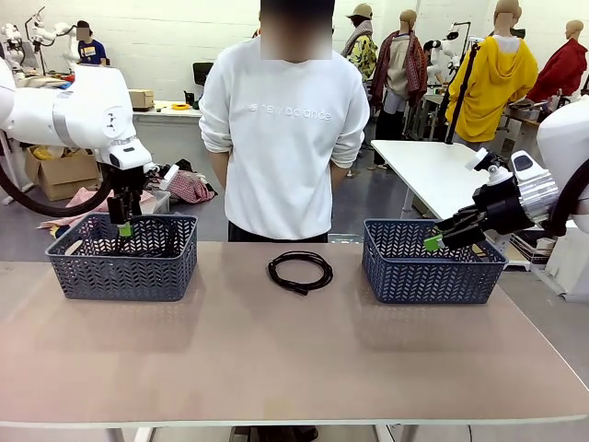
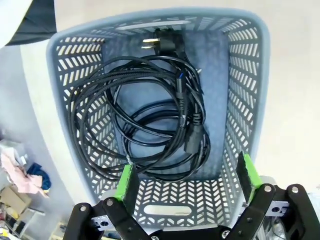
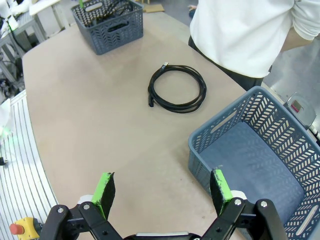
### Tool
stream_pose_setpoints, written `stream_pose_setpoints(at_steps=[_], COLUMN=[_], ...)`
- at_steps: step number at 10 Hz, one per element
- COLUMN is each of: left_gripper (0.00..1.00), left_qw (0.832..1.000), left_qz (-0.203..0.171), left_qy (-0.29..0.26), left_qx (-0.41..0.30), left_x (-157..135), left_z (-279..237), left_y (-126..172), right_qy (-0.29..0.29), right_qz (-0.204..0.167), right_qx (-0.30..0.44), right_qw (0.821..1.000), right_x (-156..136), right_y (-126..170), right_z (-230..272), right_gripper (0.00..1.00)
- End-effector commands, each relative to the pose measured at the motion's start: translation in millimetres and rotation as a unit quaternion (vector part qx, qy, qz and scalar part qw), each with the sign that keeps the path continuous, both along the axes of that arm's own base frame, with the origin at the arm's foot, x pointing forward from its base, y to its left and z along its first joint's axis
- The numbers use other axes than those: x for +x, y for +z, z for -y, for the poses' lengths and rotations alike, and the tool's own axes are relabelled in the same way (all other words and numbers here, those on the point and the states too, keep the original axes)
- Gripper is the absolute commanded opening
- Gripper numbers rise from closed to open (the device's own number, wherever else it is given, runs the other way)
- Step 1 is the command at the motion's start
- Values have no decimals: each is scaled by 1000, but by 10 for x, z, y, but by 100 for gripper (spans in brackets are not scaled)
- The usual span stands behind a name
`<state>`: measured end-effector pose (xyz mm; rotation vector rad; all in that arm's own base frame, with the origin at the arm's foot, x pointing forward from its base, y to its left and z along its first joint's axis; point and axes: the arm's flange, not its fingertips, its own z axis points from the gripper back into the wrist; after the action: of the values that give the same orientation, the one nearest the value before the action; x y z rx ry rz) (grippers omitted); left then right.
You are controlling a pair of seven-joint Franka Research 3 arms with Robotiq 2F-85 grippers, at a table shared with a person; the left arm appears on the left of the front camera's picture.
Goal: Organize the cables according to human instructions.
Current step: Pick up a bundle of cables and place it in the basket indicated by the human.
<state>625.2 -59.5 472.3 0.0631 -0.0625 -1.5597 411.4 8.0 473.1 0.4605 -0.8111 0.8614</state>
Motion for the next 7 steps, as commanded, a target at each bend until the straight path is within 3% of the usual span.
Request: stream_pose_setpoints(at_steps=[1, 5, 7], left_gripper=[100, 100, 100], left_qw=[1000, 1000, 999], left_qz=[7, 1, -1], left_qy=[-11, -3, 21], left_qx=[0, 0, -35], left_x=[22, 10, -175], left_z=[1, 27, 323], left_y=[-3, -14, 89], right_qy=[6, 6, 6], right_qz=[15, 15, 15], right_qx=[11, 11, 11], right_qw=[1000, 1000, 1000], right_x=[35, 35, 35], right_y=[-27, -27, -27], right_z=[-7, -7, -7], right_gripper=[100, 100, 100])
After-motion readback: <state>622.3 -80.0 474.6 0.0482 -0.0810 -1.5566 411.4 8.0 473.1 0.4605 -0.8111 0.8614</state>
